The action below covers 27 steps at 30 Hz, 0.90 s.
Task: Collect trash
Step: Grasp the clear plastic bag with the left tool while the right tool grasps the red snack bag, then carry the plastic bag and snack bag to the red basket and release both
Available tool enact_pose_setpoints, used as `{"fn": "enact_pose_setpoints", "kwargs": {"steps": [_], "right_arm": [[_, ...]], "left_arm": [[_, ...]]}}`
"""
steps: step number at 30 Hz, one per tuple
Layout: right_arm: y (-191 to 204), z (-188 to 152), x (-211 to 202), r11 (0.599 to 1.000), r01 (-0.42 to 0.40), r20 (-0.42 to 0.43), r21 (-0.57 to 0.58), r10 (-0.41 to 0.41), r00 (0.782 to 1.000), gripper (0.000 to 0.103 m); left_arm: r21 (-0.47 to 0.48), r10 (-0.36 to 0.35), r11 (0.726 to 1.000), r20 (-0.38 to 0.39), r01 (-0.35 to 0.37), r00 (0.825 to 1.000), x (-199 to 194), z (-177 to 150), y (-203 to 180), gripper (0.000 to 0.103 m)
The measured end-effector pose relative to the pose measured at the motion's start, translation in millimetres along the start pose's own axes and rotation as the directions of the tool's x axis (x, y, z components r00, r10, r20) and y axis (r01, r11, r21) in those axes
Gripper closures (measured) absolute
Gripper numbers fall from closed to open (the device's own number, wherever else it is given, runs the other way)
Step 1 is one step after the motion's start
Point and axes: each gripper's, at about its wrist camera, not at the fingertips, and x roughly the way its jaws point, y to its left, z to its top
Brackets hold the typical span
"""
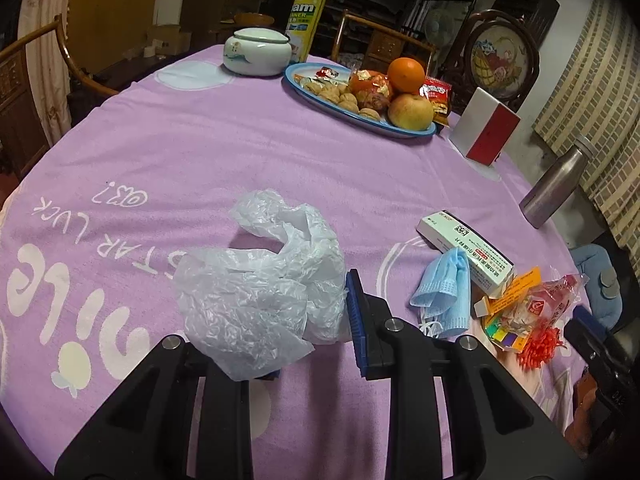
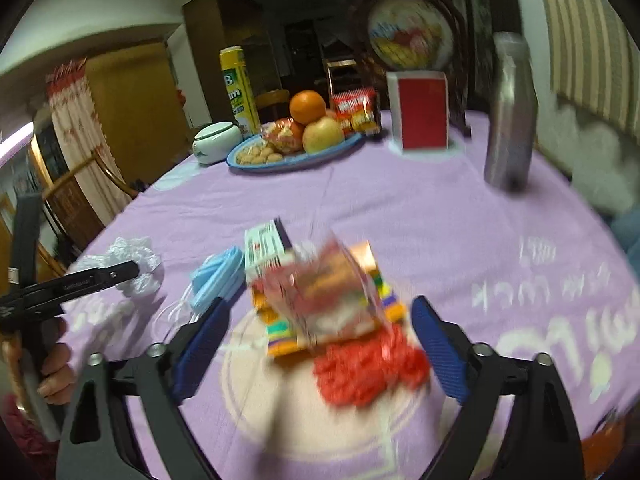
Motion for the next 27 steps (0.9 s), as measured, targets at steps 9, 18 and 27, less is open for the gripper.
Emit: {"fn": "enact_pose_setpoints", "kwargs": {"steps": [9,18,27], "right_arm": [[6,3,26,0.993,0.086,-0.057,-0.085,-0.091,0.994,0.091],[-13,9,-14,0.995,-0.09,0.083,0.038,0.087,0.993,0.099],[-5,4,-17,0.992,-0.126,0.068,0.011,0.125,0.99,0.099]], "left_arm": [[0.019,-0.002,1.0,-0.018,0.002,1.0,3,-1,-3,0.075],[0.026,0.011,1.0,0.001,-0.011,1.0,1,-2,-3,0.075],[0.012,0.016,1.0,0.043,-0.017,0.999,-12,-7,1,0.075]]}}
